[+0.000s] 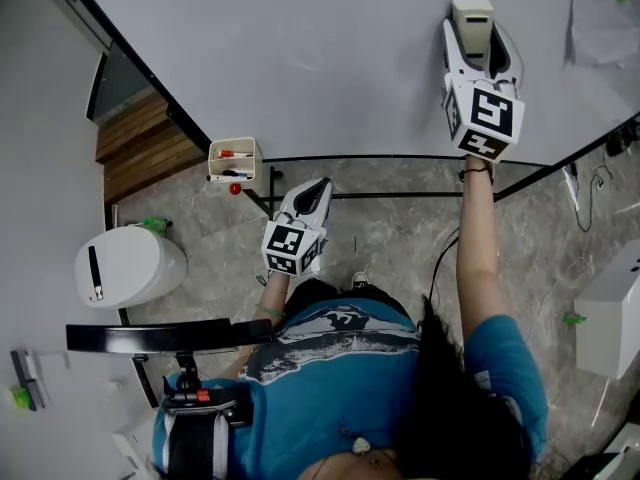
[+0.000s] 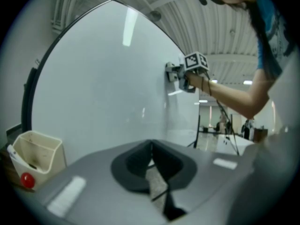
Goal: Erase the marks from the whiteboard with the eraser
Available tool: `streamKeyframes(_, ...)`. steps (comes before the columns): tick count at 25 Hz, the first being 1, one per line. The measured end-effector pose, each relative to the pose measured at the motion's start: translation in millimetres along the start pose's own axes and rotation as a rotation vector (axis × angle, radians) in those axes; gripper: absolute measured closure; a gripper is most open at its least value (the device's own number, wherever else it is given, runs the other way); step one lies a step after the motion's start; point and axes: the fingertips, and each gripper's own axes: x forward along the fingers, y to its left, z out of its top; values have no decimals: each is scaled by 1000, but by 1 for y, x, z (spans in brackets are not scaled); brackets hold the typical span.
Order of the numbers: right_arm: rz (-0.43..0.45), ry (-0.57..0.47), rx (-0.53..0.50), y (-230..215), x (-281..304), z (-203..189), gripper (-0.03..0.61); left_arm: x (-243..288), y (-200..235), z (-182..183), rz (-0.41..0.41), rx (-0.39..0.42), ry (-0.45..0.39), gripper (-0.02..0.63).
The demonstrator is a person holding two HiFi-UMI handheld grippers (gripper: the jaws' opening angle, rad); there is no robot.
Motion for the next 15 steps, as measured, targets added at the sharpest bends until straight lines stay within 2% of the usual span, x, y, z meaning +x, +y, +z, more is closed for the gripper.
streamKeyframes(9,69,20,-27,111,-1,-5,316,-34,33,1,36,-6,-13,607)
streamKeyframes(15,146,65,-67,188,-9,-27,316,-53,48,-2,52,-5,-9,607)
